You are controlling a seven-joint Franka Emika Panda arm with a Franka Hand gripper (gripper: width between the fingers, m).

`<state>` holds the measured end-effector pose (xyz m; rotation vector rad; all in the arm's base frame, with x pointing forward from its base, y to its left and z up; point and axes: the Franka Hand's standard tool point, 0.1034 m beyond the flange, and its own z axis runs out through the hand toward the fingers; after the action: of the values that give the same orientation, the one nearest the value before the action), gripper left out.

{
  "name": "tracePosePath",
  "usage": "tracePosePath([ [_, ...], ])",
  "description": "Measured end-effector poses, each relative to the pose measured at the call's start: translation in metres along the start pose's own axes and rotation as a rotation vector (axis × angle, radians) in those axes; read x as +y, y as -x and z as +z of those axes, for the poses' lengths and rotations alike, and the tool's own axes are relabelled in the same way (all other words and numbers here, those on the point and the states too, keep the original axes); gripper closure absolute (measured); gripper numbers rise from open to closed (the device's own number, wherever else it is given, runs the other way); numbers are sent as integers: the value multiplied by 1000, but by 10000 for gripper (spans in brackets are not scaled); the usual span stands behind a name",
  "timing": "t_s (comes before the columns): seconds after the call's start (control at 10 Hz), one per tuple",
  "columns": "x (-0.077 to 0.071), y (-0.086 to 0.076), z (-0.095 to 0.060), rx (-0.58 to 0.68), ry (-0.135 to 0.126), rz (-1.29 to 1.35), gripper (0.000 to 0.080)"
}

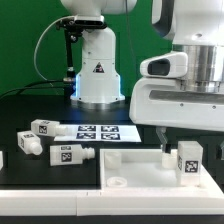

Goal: Assemble one leg

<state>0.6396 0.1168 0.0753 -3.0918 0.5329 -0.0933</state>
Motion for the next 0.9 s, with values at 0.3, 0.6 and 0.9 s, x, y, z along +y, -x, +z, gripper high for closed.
tracePosePath([
  [0.3,0,0,0,-2,-1,140,421],
  [0.6,0,2,1,14,-1,476,515],
  [0.9,-1,1,2,16,-17,934,515],
])
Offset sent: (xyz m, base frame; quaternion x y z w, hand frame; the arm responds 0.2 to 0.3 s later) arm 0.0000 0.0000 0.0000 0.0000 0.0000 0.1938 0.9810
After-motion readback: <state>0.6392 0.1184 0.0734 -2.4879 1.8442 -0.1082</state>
